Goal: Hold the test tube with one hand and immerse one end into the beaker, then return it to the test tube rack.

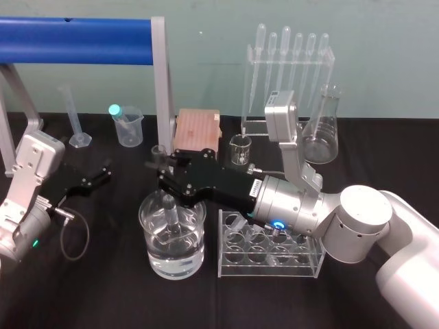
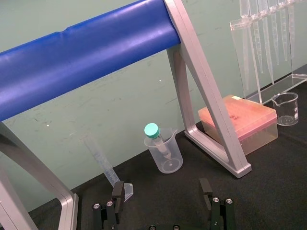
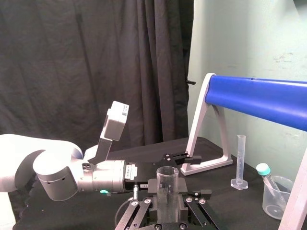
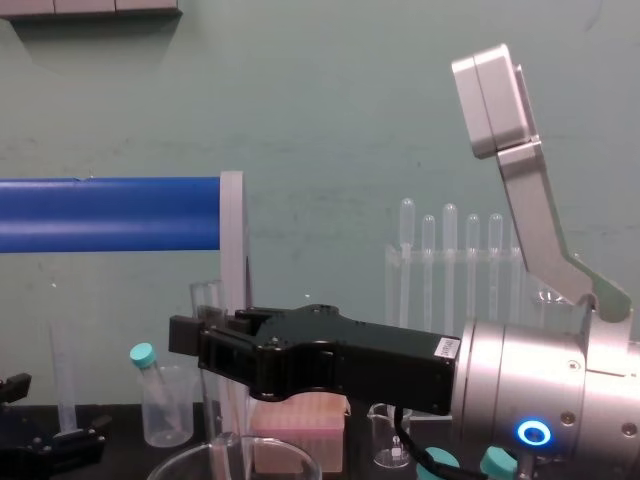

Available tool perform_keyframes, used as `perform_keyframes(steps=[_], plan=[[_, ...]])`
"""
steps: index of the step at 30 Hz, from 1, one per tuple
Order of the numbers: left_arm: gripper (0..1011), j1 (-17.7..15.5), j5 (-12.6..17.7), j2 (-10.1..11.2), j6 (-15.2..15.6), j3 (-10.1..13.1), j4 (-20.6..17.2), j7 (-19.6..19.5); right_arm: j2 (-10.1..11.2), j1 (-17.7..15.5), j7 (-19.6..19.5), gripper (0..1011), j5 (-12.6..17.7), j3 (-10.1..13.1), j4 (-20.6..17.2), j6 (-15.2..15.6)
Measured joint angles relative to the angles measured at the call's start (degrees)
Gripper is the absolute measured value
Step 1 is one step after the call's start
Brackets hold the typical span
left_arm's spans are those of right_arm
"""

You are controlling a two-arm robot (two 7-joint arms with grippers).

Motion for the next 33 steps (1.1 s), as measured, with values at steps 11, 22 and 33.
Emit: perform_keyframes(steps=[11,22,33], plan=[[1000,0.00,0.00,0.00,0.00,0.00,0.00,0.00,0.00,0.00,0.00,228,0.00,0.00,0.00,0.00],[1000,0.00,0.00,0.00,0.00,0.00,0.00,0.00,0.00,0.00,0.00,228,0.00,0.00,0.00,0.00],[1000,0.00,0.00,0.00,0.00,0.00,0.00,0.00,0.00,0.00,0.00,228,0.00,0.00,0.00,0.00]])
